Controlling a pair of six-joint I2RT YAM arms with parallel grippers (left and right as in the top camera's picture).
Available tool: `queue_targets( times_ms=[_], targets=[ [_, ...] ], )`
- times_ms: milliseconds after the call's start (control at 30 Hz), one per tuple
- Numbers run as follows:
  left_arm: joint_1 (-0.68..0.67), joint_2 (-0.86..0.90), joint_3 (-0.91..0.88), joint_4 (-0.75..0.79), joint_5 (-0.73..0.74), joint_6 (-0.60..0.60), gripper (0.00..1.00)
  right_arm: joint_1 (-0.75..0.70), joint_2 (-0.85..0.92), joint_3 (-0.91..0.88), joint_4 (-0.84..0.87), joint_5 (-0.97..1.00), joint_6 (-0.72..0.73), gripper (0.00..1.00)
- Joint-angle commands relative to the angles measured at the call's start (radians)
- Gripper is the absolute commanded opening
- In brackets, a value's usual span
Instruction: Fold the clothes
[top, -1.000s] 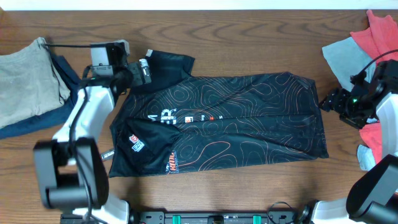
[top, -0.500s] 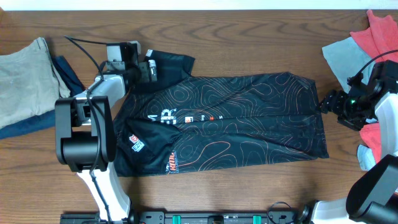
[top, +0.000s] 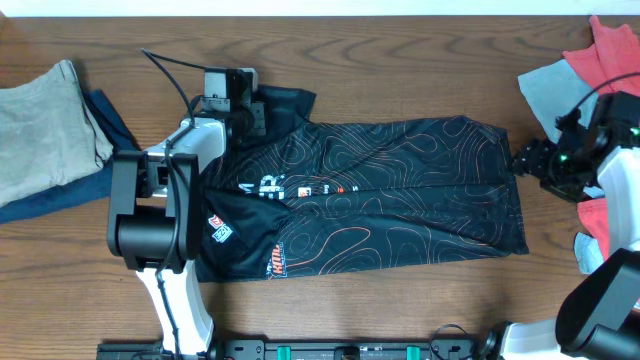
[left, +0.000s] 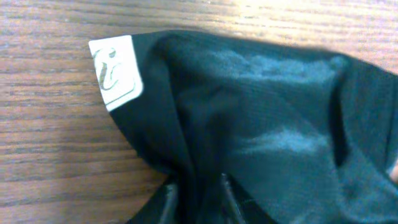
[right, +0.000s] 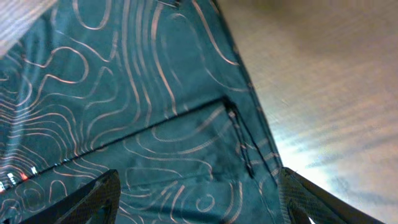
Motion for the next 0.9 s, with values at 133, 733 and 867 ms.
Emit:
queue_targets(
  times_ms=[133,733,867],
  targets=[
    [0.031,-0.023,-0.007,-0.039,-0.013,-0.131,0.19,0.070,-0.003,0.006,0.129,0.000,-0.012,0.77],
    [0.042,-0.231,-0.009,-0.281,-0.013,-0.185,0.14,0.237,0.236,0.006,0.592,0.104,0.040,0.84],
    [0.042,-0.220,-0.009,-0.251,-0.014,-0.180,0.60,0.235,0.270,0.006,0.594,0.110,0.040,0.87]
  ],
)
